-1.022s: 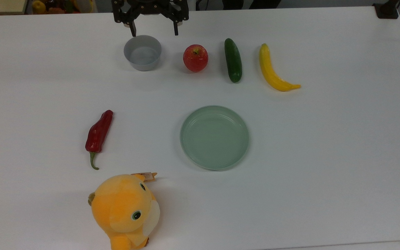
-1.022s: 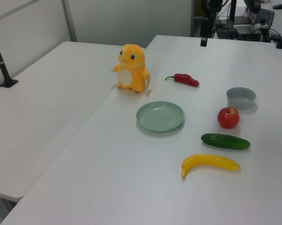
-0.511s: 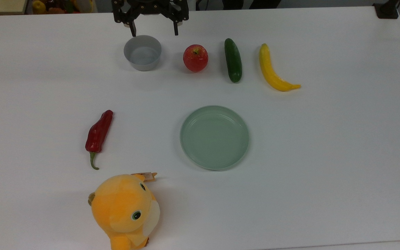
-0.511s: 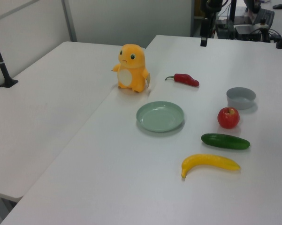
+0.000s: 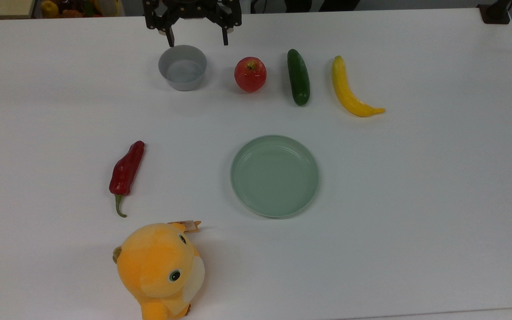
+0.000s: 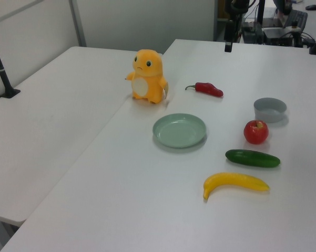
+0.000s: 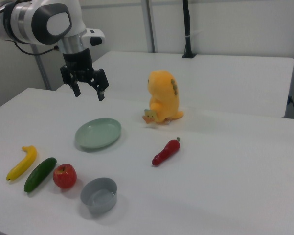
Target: Put the red apple in the bowl
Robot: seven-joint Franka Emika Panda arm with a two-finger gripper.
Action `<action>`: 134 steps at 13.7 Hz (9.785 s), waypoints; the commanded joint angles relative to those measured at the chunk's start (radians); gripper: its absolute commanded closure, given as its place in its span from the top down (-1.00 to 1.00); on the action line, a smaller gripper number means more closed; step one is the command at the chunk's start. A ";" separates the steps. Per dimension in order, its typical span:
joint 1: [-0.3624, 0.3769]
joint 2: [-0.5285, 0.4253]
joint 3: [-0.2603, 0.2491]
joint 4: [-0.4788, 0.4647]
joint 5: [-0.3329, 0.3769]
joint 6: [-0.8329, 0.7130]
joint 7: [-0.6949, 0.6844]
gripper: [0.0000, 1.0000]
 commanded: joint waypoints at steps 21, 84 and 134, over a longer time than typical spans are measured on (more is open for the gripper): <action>0.003 0.006 -0.007 0.009 0.017 0.014 -0.020 1.00; 0.059 -0.166 0.167 -0.843 -0.025 0.636 -0.169 -0.20; -0.248 -0.238 0.082 -0.870 -0.031 0.579 -0.413 1.00</action>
